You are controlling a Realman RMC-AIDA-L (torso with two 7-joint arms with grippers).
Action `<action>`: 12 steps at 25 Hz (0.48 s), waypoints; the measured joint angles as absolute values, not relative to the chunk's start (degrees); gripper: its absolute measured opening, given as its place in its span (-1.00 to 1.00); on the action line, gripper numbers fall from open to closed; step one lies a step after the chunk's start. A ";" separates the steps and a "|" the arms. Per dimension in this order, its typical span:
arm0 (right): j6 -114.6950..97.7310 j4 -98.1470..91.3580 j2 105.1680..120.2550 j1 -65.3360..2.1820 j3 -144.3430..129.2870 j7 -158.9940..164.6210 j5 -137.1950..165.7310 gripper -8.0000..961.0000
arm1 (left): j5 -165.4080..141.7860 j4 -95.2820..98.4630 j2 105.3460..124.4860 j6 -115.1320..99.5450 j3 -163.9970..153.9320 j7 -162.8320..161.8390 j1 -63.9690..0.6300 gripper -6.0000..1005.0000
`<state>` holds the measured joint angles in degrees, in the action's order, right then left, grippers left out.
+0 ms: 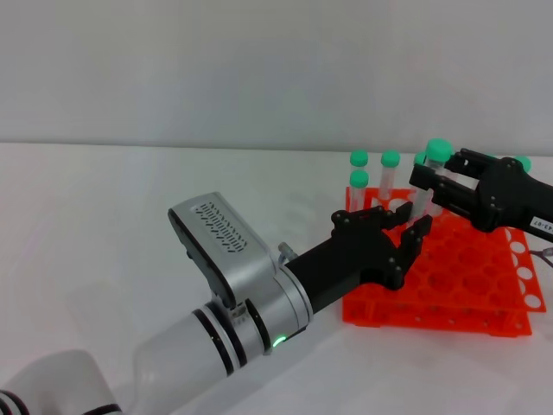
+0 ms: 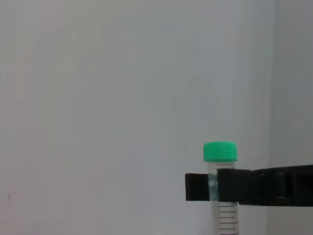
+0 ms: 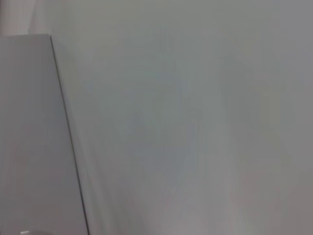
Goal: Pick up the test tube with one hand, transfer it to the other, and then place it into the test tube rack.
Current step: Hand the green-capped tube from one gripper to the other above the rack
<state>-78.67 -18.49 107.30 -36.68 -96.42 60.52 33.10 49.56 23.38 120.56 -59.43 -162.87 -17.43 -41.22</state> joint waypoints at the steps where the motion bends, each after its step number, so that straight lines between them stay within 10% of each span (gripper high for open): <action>1: -78.37 -18.49 107.23 -36.66 -96.42 60.54 33.11 0.10 | 49.56 23.38 120.54 -59.36 -162.86 -17.41 -41.32 -0.54; 12: -77.84 -18.34 106.40 -36.65 -96.42 60.49 33.15 -0.41 | 49.56 23.32 120.49 -58.26 -162.62 -17.25 -41.99 -0.52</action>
<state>-77.84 -18.34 106.40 -36.65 -96.42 60.49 33.15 49.56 23.32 120.49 -58.26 -162.62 -17.25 -41.99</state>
